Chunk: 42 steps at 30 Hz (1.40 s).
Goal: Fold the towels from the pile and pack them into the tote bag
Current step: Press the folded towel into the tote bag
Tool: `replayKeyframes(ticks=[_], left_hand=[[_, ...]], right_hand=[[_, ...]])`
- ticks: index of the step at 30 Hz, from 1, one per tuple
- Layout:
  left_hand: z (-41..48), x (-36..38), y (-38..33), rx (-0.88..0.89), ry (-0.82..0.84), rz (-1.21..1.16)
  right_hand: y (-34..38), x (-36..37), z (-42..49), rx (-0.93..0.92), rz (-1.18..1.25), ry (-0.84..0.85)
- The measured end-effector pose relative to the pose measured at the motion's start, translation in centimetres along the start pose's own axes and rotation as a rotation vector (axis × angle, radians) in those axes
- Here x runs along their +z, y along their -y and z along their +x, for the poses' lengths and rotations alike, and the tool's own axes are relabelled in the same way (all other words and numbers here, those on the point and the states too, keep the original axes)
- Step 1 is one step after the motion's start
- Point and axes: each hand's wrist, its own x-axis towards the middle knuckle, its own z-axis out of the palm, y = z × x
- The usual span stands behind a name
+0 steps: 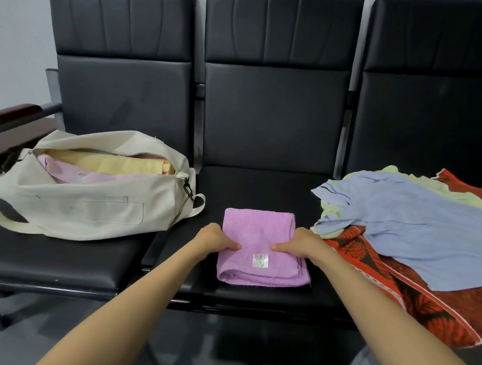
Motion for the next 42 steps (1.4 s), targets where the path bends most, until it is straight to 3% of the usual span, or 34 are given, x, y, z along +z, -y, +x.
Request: replayKeyframes(ticks=[4,8,13,16,19,22,27,36,39,42], left_hand=[[-0.1,-0.3,0.0,0.006,0.041,-0.105],[-0.6,-2.4,-1.2,0.051,0.049,-0.502],[-1.3,-5.2,-1.1,0.312,0.076,-0.801],[-1.8,-5.4,-1.2,0.475,0.085,-0.722],[-2.1,-5.7,-1.2,0.574,-0.007,-0.448],[-2.3,-5.2,-1.1,0.642,-0.229,-0.09],[-3.1,-3.5,-1.6,0.741,-0.492,0.107],[-3.4,-3.3,-1.5,0.782,-0.565,0.342],[-3.3,-3.5,-1.5,0.782,-0.571,0.377],[-2.9,-4.0,-1.0,0.764,-0.528,0.299]], right_hand=[[0.8,0.3,-0.3,-0.008,0.188,0.013],[1.0,-1.0,-0.4,-0.072,0.783,0.043],[1.2,-2.9,-0.7,-0.322,1.111,-0.004],[1.5,-3.7,-2.0,-0.476,1.045,0.027],[1.8,-4.2,-2.9,-0.504,1.032,-0.016],[2.0,-4.1,-3.3,-0.533,0.806,-0.158],[2.6,-3.1,-3.3,-0.497,0.38,-0.468],[2.7,-2.7,-3.4,-0.449,0.062,-0.72],[2.6,-3.2,-3.4,-0.417,0.017,-0.708],[2.1,-4.0,-2.9,-0.349,0.076,-0.576]])
